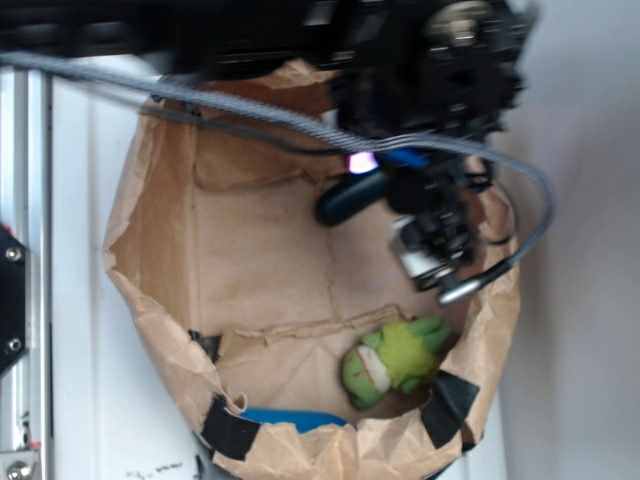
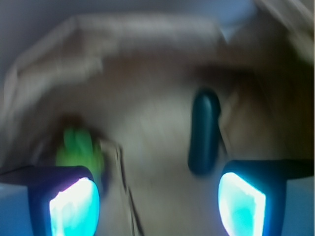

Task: Grab the plastic pickle.

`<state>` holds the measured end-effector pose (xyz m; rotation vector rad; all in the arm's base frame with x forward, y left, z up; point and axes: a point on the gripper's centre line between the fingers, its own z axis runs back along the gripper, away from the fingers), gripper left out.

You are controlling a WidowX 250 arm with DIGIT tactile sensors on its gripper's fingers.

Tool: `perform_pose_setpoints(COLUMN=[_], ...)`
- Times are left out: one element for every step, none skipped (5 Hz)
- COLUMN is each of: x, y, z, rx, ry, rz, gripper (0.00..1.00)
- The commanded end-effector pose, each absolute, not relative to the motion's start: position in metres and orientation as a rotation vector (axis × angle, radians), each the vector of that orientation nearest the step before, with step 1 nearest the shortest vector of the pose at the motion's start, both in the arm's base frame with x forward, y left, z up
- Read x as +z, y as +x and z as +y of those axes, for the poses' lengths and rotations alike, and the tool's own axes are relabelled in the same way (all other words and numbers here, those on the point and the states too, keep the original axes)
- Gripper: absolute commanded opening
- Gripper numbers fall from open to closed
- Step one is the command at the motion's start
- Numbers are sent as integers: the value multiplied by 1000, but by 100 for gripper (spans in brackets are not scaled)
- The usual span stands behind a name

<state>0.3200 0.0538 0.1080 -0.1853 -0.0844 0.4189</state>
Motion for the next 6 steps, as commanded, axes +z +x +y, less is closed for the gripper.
perform_pose_setpoints(x=[105,108,102,83,68,56], y=[324,307,305,309,310,306], z=[68,65,65,68,70,77], rx=[458,449,437,439,451,446], ry=[-230,-235,-222,-195,-182,-150], rz=[-203,-233,-226,-246,-259,-271], gripper=[100,100,100,100,100,100])
